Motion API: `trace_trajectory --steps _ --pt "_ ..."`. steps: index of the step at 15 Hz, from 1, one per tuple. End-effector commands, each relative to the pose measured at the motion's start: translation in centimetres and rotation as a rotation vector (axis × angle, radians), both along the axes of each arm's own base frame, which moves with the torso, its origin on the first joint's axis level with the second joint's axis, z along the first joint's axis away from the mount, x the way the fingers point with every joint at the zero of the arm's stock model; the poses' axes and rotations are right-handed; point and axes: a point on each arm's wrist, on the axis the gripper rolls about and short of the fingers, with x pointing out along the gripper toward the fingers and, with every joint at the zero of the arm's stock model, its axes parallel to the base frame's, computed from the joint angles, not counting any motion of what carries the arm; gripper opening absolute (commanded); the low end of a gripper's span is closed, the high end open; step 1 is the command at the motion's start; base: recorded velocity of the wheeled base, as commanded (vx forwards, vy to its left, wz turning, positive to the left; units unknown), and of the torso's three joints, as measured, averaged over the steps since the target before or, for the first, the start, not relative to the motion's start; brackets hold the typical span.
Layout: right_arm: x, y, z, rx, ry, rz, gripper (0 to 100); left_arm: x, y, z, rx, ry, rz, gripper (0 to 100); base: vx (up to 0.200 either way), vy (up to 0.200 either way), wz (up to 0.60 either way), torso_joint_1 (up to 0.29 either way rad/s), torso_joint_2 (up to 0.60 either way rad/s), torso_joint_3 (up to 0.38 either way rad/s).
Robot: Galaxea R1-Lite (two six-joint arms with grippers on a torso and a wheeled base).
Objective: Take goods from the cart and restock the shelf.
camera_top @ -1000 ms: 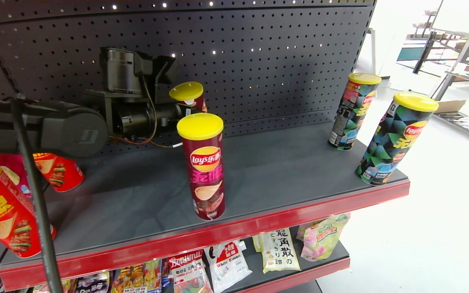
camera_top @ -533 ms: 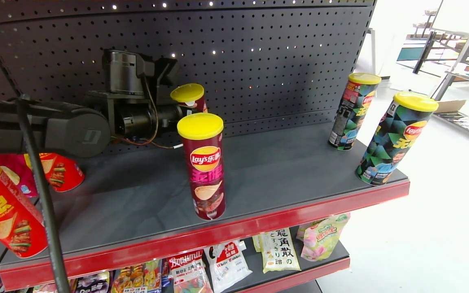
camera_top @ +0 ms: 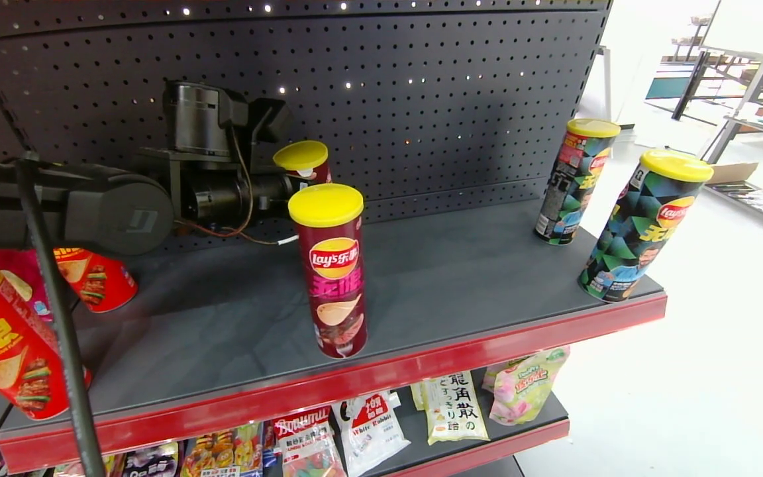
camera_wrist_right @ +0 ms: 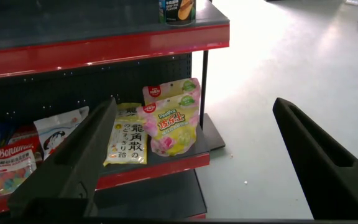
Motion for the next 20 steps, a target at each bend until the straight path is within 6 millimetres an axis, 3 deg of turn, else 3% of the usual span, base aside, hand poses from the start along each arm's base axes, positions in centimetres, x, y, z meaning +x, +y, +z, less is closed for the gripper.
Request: trace_trajectory --steps 1,2,8,11,16,18,20 --pt "0.0 0.0 0.0 0.000 0.001 0.000 100 -0.1 0.1 0.2 -0.002 -0.003 0.001 0 0.000 0.000 0.00 0.000 0.00 0.000" --pt "0.0 0.0 0.0 0.000 0.000 0.000 100 -0.1 0.1 0.1 -0.001 -0.002 0.001 100 0.000 0.000 0.00 0.000 0.00 0.000" --pt "0.0 0.0 0.0 0.000 0.000 0.000 100 -0.6 0.2 0.5 -0.003 -0.008 0.003 100 0.000 0.000 0.00 0.000 0.00 0.000" --pt "0.0 0.0 0.0 0.000 0.000 0.000 100 -1.9 1.3 1.2 -0.008 -0.016 0.017 100 0.000 0.000 0.00 0.000 0.00 0.000" --pt "0.0 0.0 0.0 0.000 0.000 0.002 100 -8.3 5.8 1.2 0.006 0.005 0.079 100 0.000 0.000 0.00 0.000 0.00 0.000" --pt "0.0 0.0 0.0 0.000 0.001 0.000 100 -11.5 7.0 1.7 0.000 -0.009 0.082 100 0.000 0.000 0.00 0.000 0.00 0.000" --pt "0.0 0.0 0.0 0.000 0.000 0.002 100 -16.0 8.7 3.0 0.007 0.016 0.083 100 0.000 0.000 0.00 0.000 0.00 0.000"
